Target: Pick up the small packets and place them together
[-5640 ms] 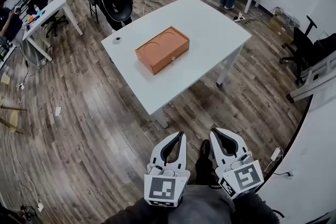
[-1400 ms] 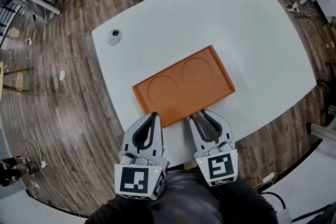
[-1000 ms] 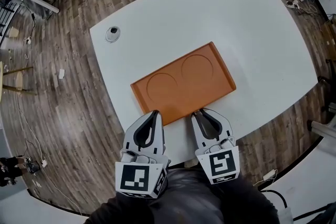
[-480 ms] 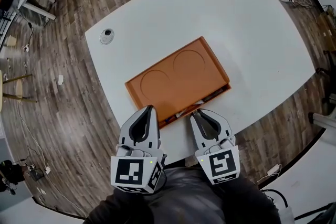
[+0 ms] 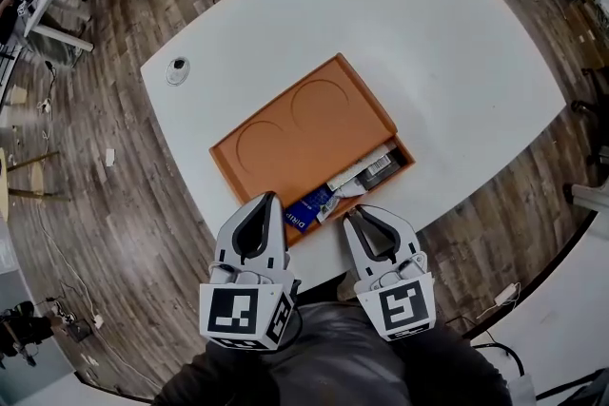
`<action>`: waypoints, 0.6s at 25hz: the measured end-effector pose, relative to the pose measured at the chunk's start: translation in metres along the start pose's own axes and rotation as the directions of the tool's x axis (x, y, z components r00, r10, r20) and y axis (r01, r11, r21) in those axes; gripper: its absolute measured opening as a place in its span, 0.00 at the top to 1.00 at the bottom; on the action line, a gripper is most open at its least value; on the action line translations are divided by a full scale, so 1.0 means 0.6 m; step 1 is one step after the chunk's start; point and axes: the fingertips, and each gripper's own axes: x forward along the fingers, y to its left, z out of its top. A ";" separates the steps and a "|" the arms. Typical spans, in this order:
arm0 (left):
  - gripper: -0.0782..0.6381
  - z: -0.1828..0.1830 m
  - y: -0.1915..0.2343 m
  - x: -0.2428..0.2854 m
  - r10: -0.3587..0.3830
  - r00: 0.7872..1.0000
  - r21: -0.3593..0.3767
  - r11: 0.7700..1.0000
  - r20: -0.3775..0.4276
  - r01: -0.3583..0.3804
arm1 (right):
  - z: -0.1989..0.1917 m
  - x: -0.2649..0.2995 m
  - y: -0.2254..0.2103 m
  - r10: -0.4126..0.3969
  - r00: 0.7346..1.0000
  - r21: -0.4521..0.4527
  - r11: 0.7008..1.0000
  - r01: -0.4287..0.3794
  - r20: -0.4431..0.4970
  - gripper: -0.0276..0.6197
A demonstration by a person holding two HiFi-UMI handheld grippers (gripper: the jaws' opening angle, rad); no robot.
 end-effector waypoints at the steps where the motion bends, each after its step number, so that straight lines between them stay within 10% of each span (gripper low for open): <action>1: 0.90 0.001 -0.002 0.001 -0.002 1.000 0.003 1.000 0.001 0.002 | -0.002 -0.004 0.000 -0.001 1.000 -0.001 1.000 0.001 -0.002 0.86; 15: 0.90 0.000 -0.038 -0.002 -0.026 1.000 0.038 0.999 0.008 0.026 | -0.048 -0.074 0.011 -0.025 1.000 0.013 1.000 0.025 -0.012 0.86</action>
